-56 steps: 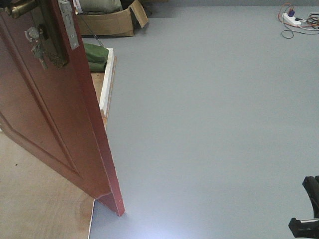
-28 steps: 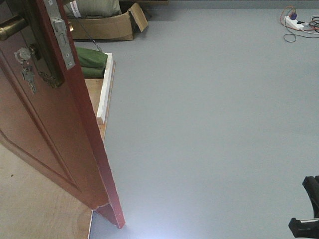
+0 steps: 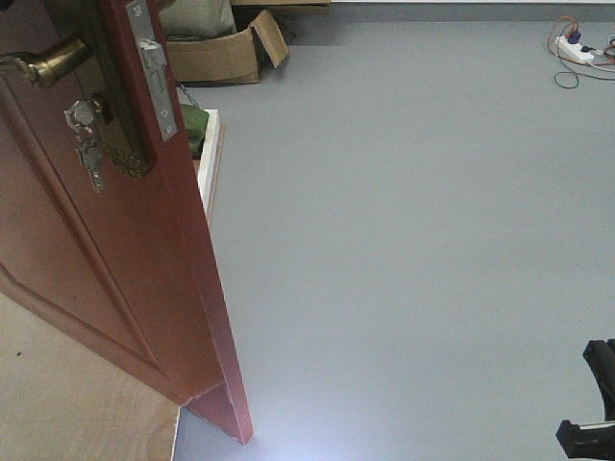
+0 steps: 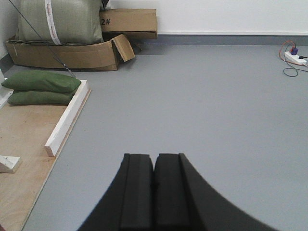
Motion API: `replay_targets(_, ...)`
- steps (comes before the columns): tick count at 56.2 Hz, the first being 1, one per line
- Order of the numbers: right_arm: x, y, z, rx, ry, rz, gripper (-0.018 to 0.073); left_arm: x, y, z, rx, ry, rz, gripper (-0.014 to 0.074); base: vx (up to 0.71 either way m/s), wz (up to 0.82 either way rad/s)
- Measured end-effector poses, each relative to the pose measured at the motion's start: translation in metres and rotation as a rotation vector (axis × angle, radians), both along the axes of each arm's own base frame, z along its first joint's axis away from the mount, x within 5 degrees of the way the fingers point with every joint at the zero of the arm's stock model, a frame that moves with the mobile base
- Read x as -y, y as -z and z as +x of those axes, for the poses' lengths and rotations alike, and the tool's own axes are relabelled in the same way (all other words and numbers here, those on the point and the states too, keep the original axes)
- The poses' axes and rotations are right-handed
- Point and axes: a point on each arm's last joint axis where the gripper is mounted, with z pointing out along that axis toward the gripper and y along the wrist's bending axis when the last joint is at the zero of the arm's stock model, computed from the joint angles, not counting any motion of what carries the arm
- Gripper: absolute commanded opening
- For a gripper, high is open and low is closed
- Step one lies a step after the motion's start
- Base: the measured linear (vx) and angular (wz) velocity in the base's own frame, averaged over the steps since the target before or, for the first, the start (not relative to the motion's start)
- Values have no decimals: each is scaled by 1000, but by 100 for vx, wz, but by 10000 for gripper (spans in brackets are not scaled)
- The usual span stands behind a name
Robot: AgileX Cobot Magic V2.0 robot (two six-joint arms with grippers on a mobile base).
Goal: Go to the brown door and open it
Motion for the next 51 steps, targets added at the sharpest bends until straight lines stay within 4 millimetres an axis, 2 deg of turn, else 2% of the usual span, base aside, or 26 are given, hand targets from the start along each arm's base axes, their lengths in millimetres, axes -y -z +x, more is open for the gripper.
replay_targets(51, 0, 0, 0, 0, 0, 0, 0, 0, 0, 0, -2, 3, 0, -3, 13, -5)
